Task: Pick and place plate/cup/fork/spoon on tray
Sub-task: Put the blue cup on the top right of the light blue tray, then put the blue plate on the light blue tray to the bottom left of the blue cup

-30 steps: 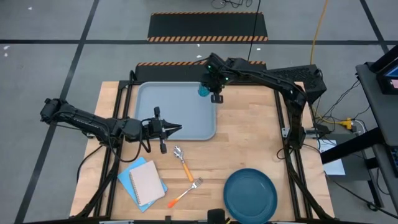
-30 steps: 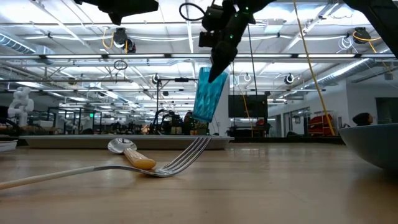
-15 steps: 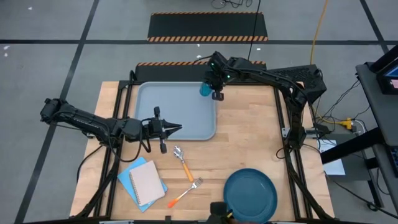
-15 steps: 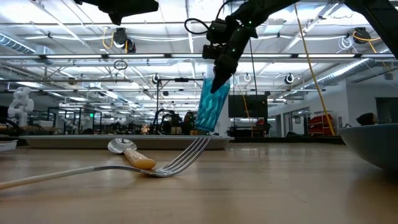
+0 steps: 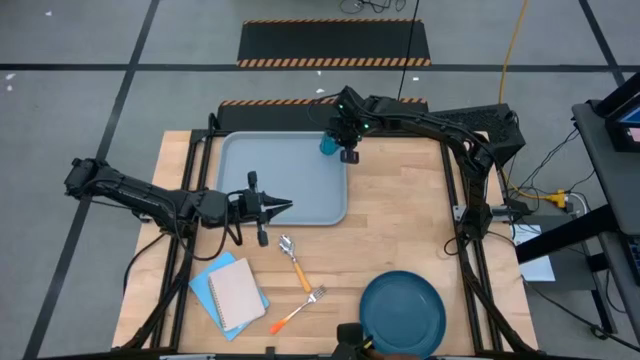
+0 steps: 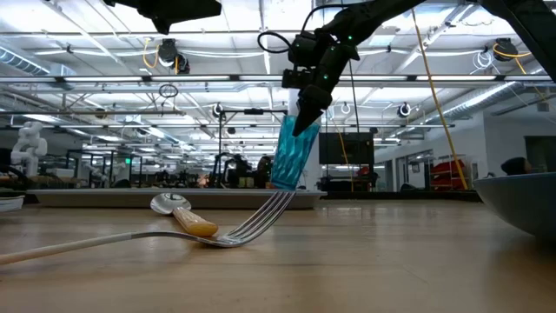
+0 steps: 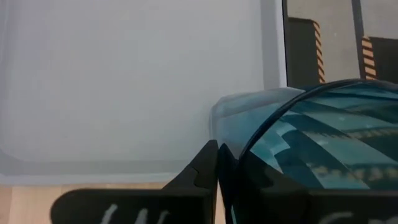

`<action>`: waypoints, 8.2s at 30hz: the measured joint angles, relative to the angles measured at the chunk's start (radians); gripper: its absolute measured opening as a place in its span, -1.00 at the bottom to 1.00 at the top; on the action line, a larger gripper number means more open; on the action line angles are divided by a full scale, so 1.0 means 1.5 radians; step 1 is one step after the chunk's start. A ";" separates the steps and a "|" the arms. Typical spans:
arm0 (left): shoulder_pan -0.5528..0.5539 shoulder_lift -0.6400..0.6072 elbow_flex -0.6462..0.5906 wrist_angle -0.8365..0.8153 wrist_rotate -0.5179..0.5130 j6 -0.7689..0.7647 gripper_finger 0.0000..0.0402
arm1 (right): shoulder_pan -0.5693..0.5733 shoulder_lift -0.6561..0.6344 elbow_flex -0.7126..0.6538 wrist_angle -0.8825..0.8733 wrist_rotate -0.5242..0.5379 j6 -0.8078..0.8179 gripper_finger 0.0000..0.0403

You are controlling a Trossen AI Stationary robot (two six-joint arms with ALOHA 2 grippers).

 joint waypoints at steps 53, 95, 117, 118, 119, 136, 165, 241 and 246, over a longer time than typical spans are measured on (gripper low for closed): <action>0.000 0.000 0.000 0.000 0.001 0.001 -0.84 | -0.007 -0.037 -0.022 0.045 0.005 0.043 -0.06; -0.005 0.000 0.000 0.021 0.001 -0.026 -0.84 | 0.613 -0.403 -0.333 -0.049 0.248 0.652 -0.06; -0.157 0.005 0.000 0.028 -0.016 -0.191 -0.84 | 0.924 -0.274 -0.496 0.396 0.301 1.025 -0.06; -0.165 0.010 0.000 0.028 -0.020 -0.196 -0.84 | 0.934 -0.262 -0.491 0.397 0.302 1.041 -0.06; -0.173 0.015 0.000 0.028 -0.024 -0.199 -0.84 | 0.943 -0.249 -0.487 0.398 0.302 1.056 -0.06; -0.216 0.058 0.000 0.076 -0.044 -0.221 -0.84 | 1.047 -0.014 -0.177 0.242 0.352 1.102 -0.06; -0.232 0.058 0.000 0.075 -0.108 -0.190 -0.84 | 1.013 0.031 -0.268 0.228 0.315 1.122 -0.06; -0.165 -0.032 0.001 -0.030 -0.159 -0.070 -0.84 | 0.661 -0.153 -0.269 0.130 0.270 0.342 -1.00; -0.123 -0.060 0.001 -0.114 -0.164 -0.096 -0.84 | 0.590 -0.153 -0.268 0.185 0.197 0.246 -1.00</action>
